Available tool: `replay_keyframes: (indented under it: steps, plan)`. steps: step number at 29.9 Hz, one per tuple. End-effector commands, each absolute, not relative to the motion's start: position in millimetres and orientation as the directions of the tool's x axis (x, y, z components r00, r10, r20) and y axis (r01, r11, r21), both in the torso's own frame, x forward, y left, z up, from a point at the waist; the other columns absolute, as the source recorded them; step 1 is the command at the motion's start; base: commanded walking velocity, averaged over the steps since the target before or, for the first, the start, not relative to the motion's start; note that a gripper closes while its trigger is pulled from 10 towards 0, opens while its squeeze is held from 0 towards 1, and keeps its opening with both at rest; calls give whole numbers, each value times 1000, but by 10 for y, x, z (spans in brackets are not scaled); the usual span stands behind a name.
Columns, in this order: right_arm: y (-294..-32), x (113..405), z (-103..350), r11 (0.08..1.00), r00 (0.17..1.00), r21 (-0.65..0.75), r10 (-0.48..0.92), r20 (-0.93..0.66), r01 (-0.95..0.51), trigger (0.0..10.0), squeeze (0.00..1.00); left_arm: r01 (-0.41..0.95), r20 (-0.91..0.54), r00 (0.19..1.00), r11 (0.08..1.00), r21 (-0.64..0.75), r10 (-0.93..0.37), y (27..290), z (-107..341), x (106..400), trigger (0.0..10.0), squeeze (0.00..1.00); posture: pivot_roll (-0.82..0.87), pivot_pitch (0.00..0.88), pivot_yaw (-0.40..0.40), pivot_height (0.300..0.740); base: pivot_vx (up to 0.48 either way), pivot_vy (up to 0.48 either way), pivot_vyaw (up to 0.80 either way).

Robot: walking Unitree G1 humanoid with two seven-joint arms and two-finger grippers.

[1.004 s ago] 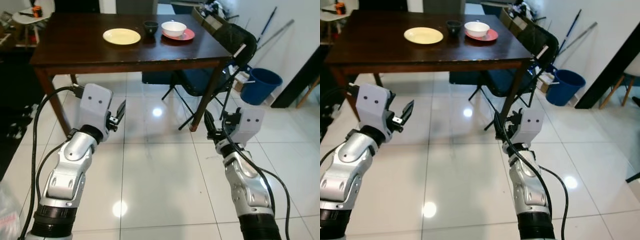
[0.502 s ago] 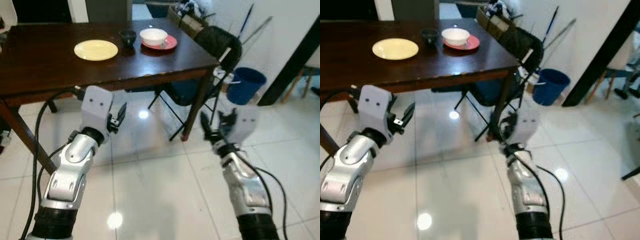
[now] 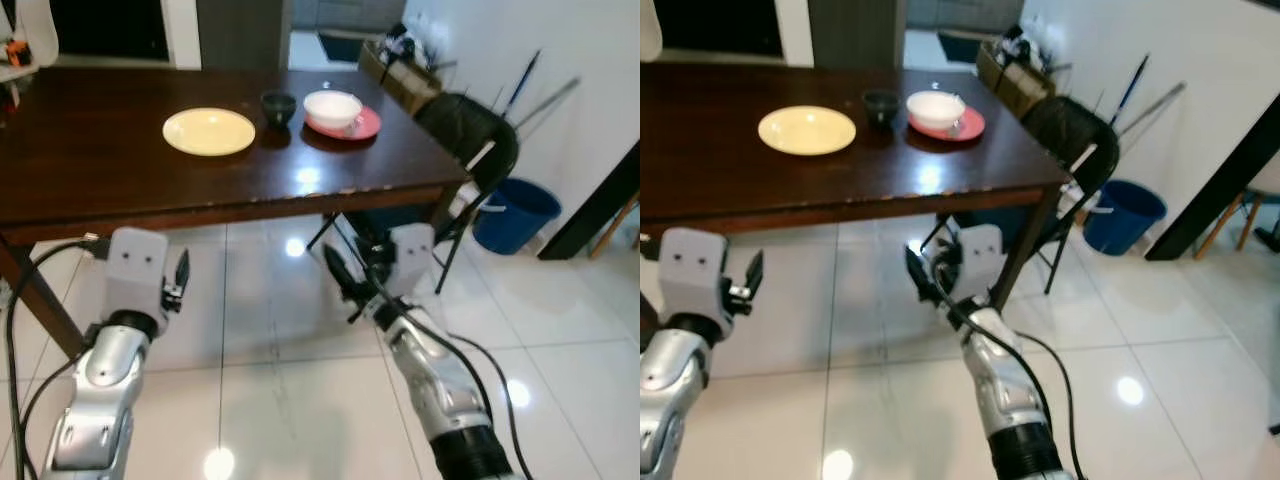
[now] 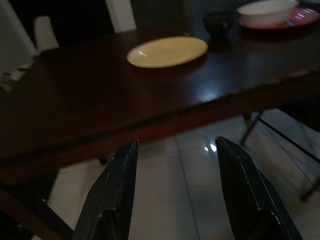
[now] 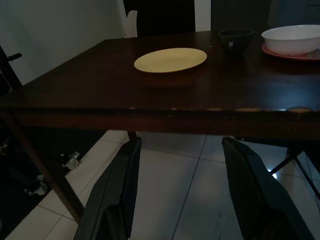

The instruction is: Setting the table

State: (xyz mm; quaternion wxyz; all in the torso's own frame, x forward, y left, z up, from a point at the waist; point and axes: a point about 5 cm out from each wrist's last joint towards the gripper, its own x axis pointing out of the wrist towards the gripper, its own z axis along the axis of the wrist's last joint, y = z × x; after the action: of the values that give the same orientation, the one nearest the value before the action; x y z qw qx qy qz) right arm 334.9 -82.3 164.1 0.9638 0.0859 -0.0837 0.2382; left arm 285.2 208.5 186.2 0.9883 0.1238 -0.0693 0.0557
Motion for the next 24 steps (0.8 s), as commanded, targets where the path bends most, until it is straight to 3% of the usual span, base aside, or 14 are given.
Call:
replay_keyframes:
  steps: [1, 6, 16, 24]
  plan:
    - [-914, 3369, 1596, 883, 887, 136, 422, 190, -449, 10000, 0, -128, 155, 984, 963, 237, 93, 2045, 1881, 2844, 10000, 0, 161, 55, -52, 740, 480, 0, 0]
    - [-918, 3389, 1620, 890, 890, 126, 409, 203, -438, 10000, 0, -143, 146, 983, 961, 235, 110, 2082, 1825, 2839, 10000, 0, 154, 45, -54, 740, 480, 0, 0]
    - [-1251, 3524, 1643, 945, 939, 126, 272, 210, -302, 10000, 0, -178, 131, 980, 954, 239, 150, 2198, 1737, 2847, 10000, 0, 149, 15, -56, 740, 480, 0, 0]
    - [-1165, 3560, 1662, 934, 927, 122, 307, 216, -337, 10000, 0, -200, 159, 974, 947, 253, 163, 2233, 1796, 2833, 10000, 0, 165, 14, -68, 740, 480, 0, 0]
